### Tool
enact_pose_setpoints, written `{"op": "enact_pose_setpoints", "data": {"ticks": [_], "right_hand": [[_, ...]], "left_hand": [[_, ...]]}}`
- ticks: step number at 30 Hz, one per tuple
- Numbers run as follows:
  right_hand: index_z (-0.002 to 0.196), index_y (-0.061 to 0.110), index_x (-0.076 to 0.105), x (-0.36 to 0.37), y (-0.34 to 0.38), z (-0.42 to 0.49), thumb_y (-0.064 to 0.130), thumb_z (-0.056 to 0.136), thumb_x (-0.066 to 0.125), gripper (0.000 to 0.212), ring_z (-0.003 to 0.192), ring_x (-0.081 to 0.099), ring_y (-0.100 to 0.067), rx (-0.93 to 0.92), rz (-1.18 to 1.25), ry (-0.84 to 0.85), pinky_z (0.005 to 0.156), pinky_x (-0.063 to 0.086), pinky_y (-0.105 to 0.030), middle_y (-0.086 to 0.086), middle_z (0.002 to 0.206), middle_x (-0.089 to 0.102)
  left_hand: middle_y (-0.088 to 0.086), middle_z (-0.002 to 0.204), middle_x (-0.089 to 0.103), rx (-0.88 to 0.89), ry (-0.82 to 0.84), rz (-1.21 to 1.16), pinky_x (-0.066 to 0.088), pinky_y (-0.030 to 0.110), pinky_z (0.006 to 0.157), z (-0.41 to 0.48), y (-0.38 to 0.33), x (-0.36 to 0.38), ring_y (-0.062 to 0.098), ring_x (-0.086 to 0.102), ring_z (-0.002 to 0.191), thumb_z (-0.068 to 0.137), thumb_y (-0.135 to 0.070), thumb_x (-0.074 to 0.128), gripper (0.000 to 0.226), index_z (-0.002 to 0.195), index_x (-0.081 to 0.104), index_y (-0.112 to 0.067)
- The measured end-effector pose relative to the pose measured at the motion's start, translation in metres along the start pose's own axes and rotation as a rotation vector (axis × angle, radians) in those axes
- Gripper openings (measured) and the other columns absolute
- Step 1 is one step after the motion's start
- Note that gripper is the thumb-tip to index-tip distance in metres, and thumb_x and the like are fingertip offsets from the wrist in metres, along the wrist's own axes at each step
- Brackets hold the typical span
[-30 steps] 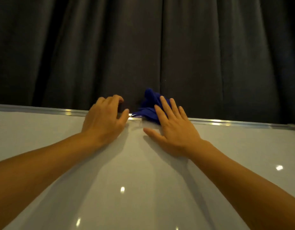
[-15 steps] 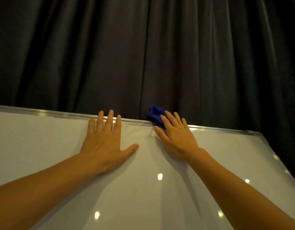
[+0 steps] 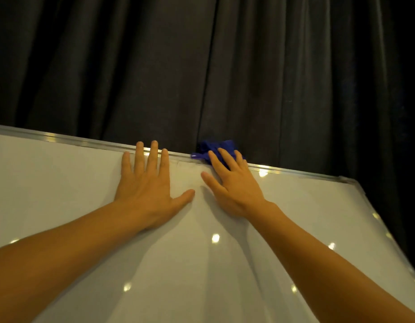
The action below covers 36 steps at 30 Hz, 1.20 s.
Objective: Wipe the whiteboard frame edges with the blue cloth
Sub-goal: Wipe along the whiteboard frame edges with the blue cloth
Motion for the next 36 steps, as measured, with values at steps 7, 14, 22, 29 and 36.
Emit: {"op": "enact_pose_setpoints", "data": {"ticks": [7,14,22,29,36], "right_hand": [[0.154,0.047,0.005,0.000,0.019,0.002,0.074,0.092,0.013,0.068,0.153,-0.005,-0.022,-0.193,-0.030,-0.011,0.117,-0.011,-0.034,0.006,0.167,0.004],[0.154,0.044,0.011,-0.014,-0.036,-0.008,0.072,0.093,0.018,0.068,0.153,-0.001,-0.026,0.003,-0.028,0.032,0.121,0.002,-0.043,0.006,0.167,0.008],[0.154,0.044,0.016,-0.019,-0.054,-0.018,0.065,0.097,0.023,0.061,0.153,0.000,-0.023,-0.189,-0.038,0.007,0.121,-0.005,-0.035,0.006,0.167,0.005],[0.154,0.043,0.016,-0.024,-0.105,-0.029,0.074,0.092,0.027,0.071,0.153,-0.004,-0.030,-0.053,-0.023,0.028,0.120,-0.005,-0.038,0.003,0.168,0.005],[0.156,0.041,0.016,-0.029,-0.159,-0.036,0.074,0.092,0.017,0.071,0.154,-0.002,-0.024,-0.230,-0.031,-0.017,0.120,-0.007,-0.038,0.003,0.168,0.004]], "left_hand": [[0.011,0.162,-0.024,-0.008,-0.013,0.001,-0.008,0.062,0.118,-0.006,0.008,-0.001,0.043,-0.024,0.146,0.061,-0.092,-0.002,0.119,0.154,-0.017,-0.019],[0.013,0.161,-0.027,-0.056,0.026,0.008,-0.006,0.071,0.113,-0.004,-0.006,0.000,0.052,-0.022,0.144,0.064,-0.093,0.004,0.116,0.152,-0.019,-0.021],[0.013,0.163,-0.022,-0.118,0.000,0.028,-0.002,0.075,0.110,0.005,-0.030,0.008,0.054,-0.018,0.144,0.060,-0.094,0.000,0.119,0.152,-0.020,-0.021],[0.013,0.162,-0.024,-0.203,0.060,0.010,-0.001,0.075,0.110,0.007,-0.057,0.012,0.052,-0.017,0.145,0.058,-0.097,0.003,0.123,0.152,-0.020,-0.021],[0.010,0.163,-0.024,-0.281,0.099,0.046,0.001,0.072,0.112,0.003,-0.154,0.021,0.050,-0.014,0.146,0.060,-0.094,0.006,0.118,0.152,-0.021,-0.025]]}}
Point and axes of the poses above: each hand's wrist, its own z-axis towards the middle knuckle, its own x-axis out of the palm, y = z × x, the point moved 6 cm from there along z, towards the middle knuckle
